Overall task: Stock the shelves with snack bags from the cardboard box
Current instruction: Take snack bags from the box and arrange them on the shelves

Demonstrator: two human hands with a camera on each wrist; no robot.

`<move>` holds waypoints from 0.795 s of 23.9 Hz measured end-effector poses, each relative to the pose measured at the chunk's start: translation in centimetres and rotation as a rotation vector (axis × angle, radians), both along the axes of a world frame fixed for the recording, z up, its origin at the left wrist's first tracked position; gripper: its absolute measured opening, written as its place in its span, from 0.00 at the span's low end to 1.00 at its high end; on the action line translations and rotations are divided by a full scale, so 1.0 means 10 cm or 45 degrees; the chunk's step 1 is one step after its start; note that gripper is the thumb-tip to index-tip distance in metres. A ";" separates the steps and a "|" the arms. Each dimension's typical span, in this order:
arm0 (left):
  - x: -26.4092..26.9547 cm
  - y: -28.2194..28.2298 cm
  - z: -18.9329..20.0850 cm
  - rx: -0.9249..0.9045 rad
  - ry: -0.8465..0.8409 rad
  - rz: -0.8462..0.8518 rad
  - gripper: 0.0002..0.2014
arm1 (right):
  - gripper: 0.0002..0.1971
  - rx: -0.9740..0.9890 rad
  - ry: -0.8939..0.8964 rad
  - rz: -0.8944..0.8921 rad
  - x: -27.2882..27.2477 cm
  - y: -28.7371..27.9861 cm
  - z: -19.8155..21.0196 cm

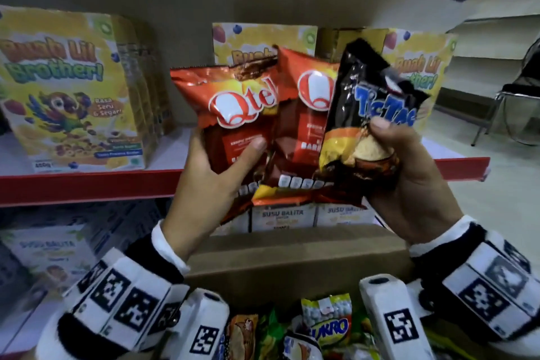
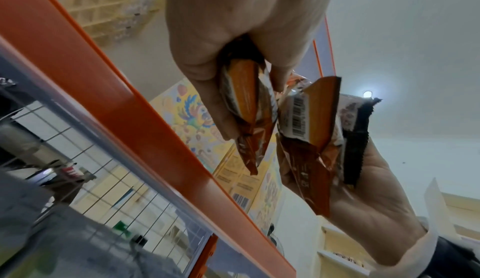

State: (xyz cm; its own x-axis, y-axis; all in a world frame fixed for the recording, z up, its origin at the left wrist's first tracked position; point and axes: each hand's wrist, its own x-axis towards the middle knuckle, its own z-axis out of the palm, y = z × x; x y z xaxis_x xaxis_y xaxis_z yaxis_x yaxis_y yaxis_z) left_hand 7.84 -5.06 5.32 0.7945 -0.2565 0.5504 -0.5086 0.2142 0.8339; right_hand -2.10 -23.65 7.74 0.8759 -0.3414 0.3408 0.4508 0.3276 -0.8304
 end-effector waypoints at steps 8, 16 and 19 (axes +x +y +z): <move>0.30 -0.18 0.34 -0.053 0.135 0.125 0.35 | 0.32 -0.017 0.146 -0.099 0.54 0.00 0.27; -0.18 -0.15 1.25 -0.020 0.499 -0.022 0.39 | 0.36 0.069 0.647 -0.102 0.16 0.02 1.26; -0.51 -0.05 1.80 0.153 0.768 -0.094 0.58 | 0.56 -0.039 0.822 -0.102 -0.15 0.01 1.84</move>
State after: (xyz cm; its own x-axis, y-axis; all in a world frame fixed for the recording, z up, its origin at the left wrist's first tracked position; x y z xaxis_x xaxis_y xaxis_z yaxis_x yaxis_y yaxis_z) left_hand 2.71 -5.52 23.32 0.9345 -0.3551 -0.0261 0.0724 0.1177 0.9904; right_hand -3.61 -23.57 26.09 0.8802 -0.4127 -0.2346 -0.1197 0.2852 -0.9510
